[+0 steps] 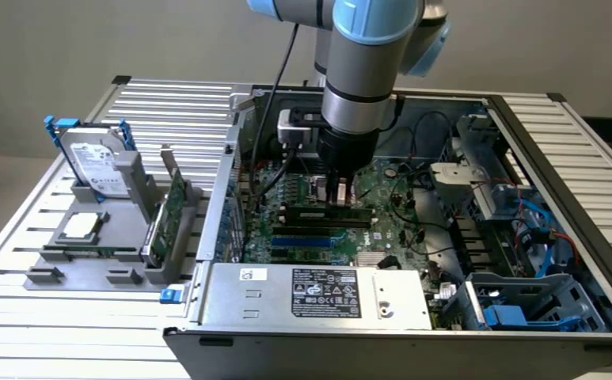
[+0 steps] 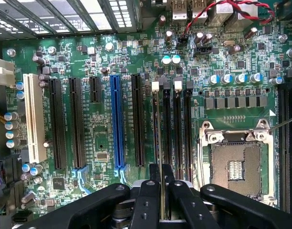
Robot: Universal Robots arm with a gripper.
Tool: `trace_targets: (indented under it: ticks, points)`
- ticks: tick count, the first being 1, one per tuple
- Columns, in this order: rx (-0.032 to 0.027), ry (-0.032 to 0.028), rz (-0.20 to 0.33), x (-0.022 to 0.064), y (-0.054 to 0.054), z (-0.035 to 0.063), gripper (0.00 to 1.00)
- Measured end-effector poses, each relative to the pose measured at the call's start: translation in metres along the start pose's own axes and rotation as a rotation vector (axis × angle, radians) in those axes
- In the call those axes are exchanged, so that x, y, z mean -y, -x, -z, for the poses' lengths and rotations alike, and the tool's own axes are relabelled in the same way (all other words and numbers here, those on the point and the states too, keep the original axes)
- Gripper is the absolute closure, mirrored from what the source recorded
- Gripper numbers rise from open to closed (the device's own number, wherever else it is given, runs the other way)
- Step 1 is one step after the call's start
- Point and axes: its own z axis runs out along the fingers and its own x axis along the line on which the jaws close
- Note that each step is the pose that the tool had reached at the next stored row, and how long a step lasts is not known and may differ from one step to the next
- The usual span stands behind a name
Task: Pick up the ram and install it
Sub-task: 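Insert the ram into the slot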
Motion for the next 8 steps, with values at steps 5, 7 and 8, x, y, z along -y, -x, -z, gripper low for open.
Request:
trace_targets:
  ticks: [5, 7, 8]
  points:
    - [0.0, 0.0, 0.0, 0.0001, 0.0001, -0.0013, 0.86]
    - [0.0, 0.0, 0.0, 0.0001, 0.0001, -0.0014, 0.86]
    - [0.0, 0.0002, -0.001, 0.0001, 0.0001, -0.0014, 0.86]
